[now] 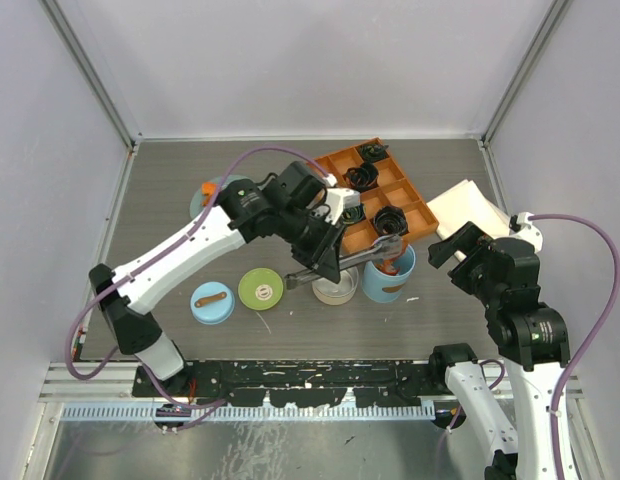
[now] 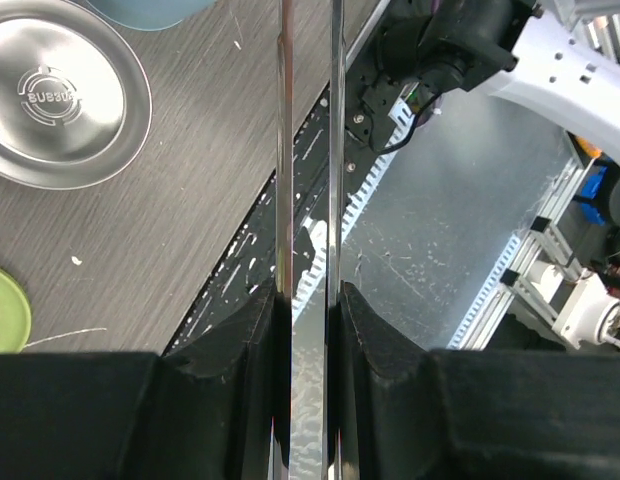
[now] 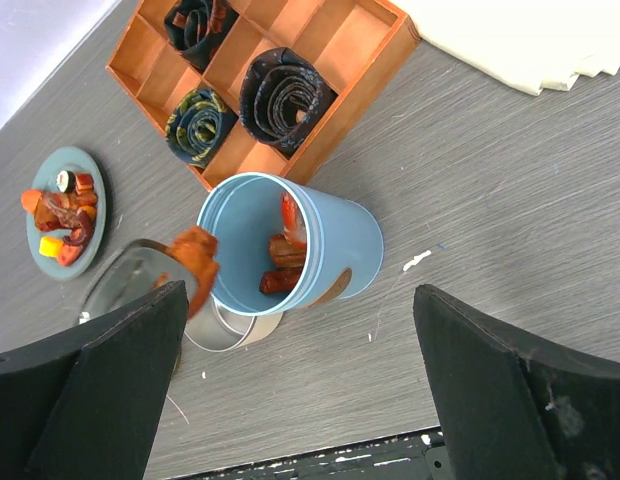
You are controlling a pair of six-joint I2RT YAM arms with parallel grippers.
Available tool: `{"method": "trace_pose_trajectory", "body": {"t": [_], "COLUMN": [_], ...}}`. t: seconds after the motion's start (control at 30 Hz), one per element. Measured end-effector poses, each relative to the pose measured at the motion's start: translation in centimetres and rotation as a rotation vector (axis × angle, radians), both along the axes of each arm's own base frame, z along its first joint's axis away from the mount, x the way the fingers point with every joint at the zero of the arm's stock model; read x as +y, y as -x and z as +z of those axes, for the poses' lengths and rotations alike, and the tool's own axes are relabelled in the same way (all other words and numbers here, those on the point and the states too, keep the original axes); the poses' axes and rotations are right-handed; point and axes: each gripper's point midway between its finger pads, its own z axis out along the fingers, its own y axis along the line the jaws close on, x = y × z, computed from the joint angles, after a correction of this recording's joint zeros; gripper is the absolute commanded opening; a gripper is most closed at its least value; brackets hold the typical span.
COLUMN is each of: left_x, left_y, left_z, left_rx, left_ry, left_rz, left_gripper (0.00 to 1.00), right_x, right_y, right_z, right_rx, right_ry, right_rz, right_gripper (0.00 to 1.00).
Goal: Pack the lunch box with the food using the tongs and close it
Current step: Place the fake food in the packing box.
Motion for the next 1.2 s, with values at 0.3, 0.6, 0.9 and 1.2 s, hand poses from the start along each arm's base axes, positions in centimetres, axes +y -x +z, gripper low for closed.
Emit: {"method": "trace_pose_trajectory", "body": {"t": [0.3,0.6,0.9,1.2], "left_x": [-1.1,-1.7,-1.2,-1.1], "left_y": [-0.3,-0.8,-1.1,-1.2], "left_z": [-2.0,-3.9,-4.2,-3.6], "left_rx": [-0.024,-0.045,-0.066,-0.082], "left_ry": [-0.077,-0.152,-0.186,-0.182], "left_rz": [-0.02,-0.028,-0.032,-0.027], "left_gripper": [0.18,0.23,0.36,0.37], "right_x": [0.0,0.0,0.0,0.0], "right_y": [0.1,0.1,0.1,0.1], "right_z": [0.1,0.1,0.1,0.1], "right_rx": [-0.003,-0.007,-0.007,-0.007], "right_ry": [0.0,-0.001,0.0,0.0], "right_rz": [-0.001,-0.001,-0.001,-0.001], "right_gripper": [1.0,1.0,1.0,1.0]}}
